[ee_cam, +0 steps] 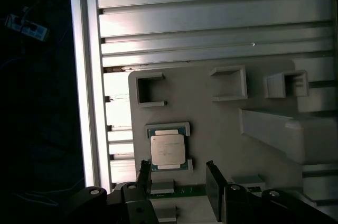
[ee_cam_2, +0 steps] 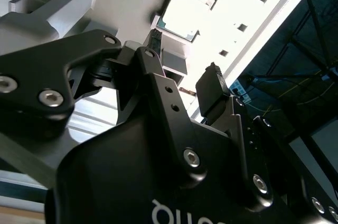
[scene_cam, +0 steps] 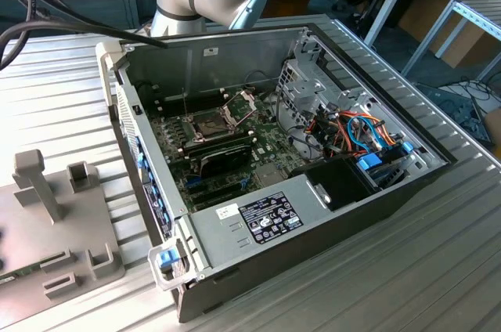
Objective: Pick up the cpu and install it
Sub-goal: 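Pick up the cpu and move it towards the insertion slot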
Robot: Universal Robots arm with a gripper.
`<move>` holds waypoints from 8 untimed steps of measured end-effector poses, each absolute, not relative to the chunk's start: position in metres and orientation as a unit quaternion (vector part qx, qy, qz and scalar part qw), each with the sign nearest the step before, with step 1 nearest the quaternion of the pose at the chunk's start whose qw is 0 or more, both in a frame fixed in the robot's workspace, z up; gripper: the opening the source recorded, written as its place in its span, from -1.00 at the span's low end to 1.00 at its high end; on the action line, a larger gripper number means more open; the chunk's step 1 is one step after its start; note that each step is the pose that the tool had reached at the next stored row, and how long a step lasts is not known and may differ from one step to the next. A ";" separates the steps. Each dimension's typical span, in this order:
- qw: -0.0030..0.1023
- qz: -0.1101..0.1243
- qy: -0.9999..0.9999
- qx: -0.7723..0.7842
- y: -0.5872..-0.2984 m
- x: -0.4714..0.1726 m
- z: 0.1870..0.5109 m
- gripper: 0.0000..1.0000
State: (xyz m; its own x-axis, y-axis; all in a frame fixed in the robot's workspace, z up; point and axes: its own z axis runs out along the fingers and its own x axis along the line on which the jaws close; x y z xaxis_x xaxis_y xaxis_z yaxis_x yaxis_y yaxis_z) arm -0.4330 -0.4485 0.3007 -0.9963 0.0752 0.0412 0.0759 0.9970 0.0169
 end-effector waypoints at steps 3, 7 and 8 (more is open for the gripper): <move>0.020 -0.009 -0.999 -0.038 -0.449 -0.433 0.300 0.08; 0.020 -0.009 -0.999 -0.038 -0.449 -0.433 0.299 0.08; 0.020 -0.009 -0.999 -0.038 -0.449 -0.433 0.299 0.08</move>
